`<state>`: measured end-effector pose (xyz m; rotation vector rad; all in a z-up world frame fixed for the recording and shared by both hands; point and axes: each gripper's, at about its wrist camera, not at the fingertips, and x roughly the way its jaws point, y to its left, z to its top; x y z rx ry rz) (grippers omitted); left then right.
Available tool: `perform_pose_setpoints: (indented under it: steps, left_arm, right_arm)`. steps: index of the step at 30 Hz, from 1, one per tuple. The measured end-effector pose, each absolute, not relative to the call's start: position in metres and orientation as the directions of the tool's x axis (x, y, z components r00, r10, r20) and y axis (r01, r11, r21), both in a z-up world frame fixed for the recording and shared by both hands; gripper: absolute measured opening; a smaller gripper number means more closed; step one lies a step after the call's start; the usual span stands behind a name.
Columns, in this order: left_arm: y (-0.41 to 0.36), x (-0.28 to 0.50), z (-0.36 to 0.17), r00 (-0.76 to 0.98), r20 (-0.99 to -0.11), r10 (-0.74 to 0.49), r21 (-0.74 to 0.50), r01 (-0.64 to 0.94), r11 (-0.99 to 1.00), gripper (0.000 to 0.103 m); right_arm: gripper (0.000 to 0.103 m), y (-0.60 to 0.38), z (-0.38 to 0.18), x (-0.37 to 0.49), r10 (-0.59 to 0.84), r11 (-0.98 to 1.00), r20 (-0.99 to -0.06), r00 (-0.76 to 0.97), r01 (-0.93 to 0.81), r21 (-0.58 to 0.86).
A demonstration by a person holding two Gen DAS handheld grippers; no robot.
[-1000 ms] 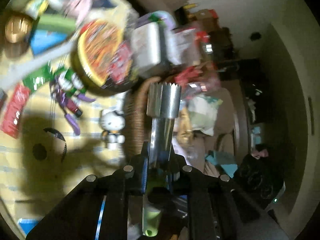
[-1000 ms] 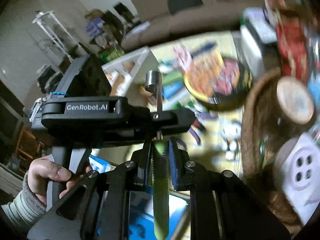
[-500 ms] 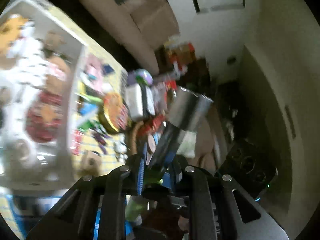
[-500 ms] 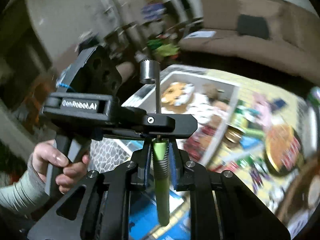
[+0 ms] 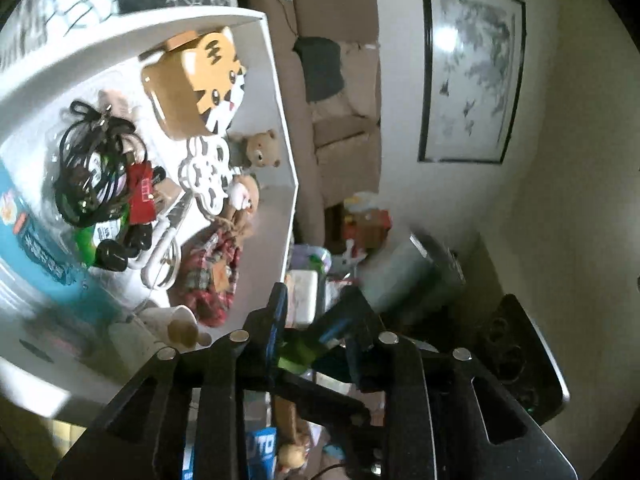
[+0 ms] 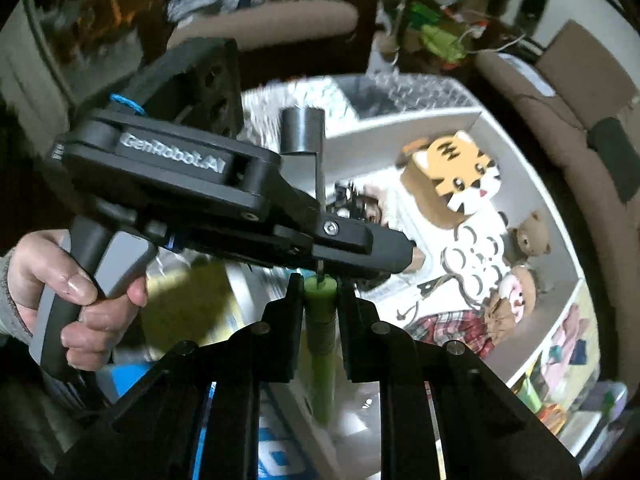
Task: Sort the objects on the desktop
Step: 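Carry the file into the white box with both grippers and open them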
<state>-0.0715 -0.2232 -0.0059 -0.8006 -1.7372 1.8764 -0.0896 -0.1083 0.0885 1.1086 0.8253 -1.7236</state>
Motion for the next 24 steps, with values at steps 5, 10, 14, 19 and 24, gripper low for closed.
perform_pose_setpoints:
  steps: [5,10,14,19,24]
  left_arm:
    - [-0.211,-0.059,-0.006,-0.737,-0.18,0.651,-0.979,0.071,-0.191,0.037]
    - [-0.231,-0.045,0.02,-0.792,-0.216,0.571,-0.959,0.063,-0.276,0.066]
    - [-0.247,-0.041,0.023,-0.806,-0.206,0.554,-0.961,0.059,-0.271,0.069]
    - [-0.247,-0.042,0.019,-0.775,-0.248,0.581,-0.952,0.085,-0.294,0.071]
    - [-0.252,-0.033,0.04,-0.807,-0.273,0.523,-0.921,0.064,-0.383,0.071]
  right_arm:
    - [0.016,-0.102,0.06,-0.082,-0.298,-0.276,-0.95,-0.091,0.961,-0.006]
    - [0.017,-0.089,0.037,-0.082,-0.3,-0.3,-0.953,-0.038,0.952,0.056]
    - [0.021,-0.073,0.037,-0.099,-0.377,-0.372,-0.925,0.049,0.907,0.199]
    - [0.026,-0.047,0.05,-0.117,-0.507,-0.424,-0.854,0.115,0.83,0.364]
    - [0.031,-0.035,0.062,-0.129,-0.505,-0.529,-0.863,0.017,0.784,0.325]
